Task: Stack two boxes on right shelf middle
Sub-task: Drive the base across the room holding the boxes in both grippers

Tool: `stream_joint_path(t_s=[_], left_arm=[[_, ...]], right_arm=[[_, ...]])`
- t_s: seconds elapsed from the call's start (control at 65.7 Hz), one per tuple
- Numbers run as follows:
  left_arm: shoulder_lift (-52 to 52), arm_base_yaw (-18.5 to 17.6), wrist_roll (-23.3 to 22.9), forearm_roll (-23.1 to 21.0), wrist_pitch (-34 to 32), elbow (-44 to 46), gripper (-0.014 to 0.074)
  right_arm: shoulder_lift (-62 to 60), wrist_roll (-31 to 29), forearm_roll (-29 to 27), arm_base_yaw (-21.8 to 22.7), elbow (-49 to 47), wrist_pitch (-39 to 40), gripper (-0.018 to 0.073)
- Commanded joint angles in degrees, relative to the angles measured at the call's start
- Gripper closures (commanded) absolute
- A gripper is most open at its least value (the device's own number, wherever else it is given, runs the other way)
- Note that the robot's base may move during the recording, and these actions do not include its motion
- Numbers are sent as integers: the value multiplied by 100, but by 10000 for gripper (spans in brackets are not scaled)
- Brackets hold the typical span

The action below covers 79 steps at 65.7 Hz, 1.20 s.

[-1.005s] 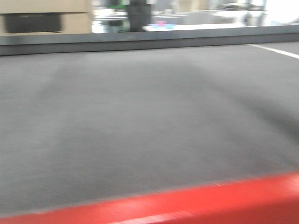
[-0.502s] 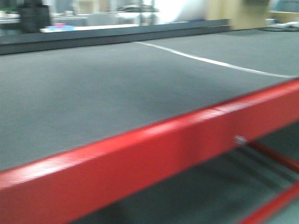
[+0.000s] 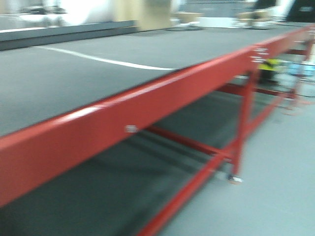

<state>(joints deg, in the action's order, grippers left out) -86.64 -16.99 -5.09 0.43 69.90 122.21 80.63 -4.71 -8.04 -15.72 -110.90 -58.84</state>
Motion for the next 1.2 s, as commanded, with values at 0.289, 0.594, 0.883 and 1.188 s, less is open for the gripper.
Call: stream_joint_path(t_s=[0.289, 0.594, 0.883, 1.188], left_arm=[[104, 0, 19, 3, -244, 83, 708], [104, 0, 19, 3, -244, 83, 708], [104, 0, 19, 3, -244, 83, 708], [104, 0, 19, 3, -244, 83, 708]], right_arm=[[-62, -73, 171, 19, -50, 322, 713], [-62, -73, 171, 19, -50, 322, 713], [-62, -73, 171, 19, -50, 322, 713], [-62, -73, 171, 19, -50, 322, 713]])
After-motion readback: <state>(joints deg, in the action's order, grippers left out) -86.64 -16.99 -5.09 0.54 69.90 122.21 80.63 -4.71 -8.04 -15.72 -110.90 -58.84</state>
